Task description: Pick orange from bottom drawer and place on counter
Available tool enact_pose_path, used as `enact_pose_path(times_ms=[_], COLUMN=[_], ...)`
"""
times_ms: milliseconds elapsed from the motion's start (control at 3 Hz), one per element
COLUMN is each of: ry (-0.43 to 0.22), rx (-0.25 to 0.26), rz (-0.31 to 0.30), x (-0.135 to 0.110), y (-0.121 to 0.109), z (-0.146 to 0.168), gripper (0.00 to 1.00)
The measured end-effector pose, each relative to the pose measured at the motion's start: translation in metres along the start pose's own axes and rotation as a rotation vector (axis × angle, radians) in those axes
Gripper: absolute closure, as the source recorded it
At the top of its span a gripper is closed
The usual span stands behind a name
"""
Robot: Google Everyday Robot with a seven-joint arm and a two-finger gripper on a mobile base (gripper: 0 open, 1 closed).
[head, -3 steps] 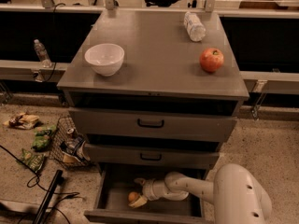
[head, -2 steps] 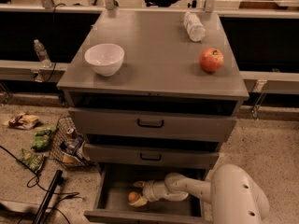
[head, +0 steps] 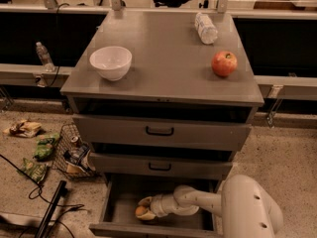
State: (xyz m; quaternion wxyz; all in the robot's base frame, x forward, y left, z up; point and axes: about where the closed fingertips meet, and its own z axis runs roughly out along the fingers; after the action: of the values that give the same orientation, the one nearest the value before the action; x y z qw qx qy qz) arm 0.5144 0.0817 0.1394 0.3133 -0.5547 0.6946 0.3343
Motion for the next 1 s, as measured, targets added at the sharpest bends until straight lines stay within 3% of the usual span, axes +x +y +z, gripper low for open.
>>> enact_pose_path(times_ms=[333, 1000], ry=[0.003, 0.013], rx=[-0.036, -0.104], rz=[-0.009, -0.018], x=[0.0, 0.004], y=[0.012, 0.029], z=[0.004, 0.02], gripper=[0.99, 1.0])
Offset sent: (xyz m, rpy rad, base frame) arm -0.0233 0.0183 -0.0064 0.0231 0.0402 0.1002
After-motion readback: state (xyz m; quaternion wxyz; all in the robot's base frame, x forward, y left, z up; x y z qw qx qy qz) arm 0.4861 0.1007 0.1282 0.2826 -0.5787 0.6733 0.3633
